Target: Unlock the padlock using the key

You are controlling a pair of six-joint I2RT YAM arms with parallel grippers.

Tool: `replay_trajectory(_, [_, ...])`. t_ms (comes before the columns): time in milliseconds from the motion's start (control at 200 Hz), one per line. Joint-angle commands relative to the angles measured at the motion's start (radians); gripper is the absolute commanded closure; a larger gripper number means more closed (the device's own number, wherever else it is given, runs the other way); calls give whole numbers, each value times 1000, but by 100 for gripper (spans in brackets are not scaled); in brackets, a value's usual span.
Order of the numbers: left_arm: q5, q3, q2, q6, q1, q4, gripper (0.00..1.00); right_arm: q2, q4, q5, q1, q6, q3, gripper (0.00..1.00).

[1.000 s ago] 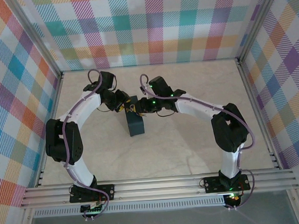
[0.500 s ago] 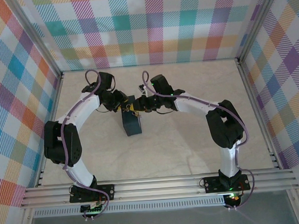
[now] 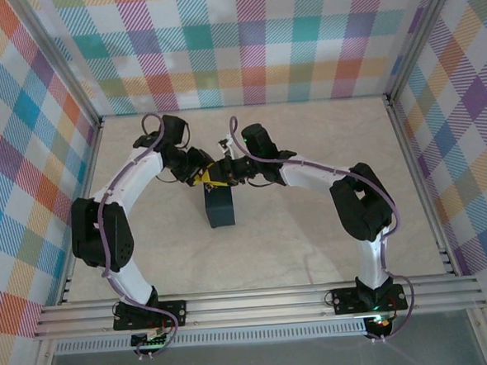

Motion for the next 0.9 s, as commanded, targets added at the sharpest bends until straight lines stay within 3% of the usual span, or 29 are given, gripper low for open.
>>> replay_trajectory(0, [9, 66, 9, 34, 28, -72, 48, -56, -46, 26, -24, -65, -4, 72])
replay_trajectory(160, [-4, 72, 20, 35, 48, -65, 48, -92, -71, 58, -55, -103, -39, 72])
replay_trajectory(390, [-30, 74, 7, 83, 97, -79, 48, -221, 63, 78, -126, -44, -160, 71])
replay_trajectory(680, [-68, 70, -39, 142, 116, -115, 47, -311, -331, 372, -274, -277, -305, 65])
replay_trajectory(895, [-64, 20, -81, 138, 131, -98, 47, -285, -360, 521, -293, -339, -419, 58])
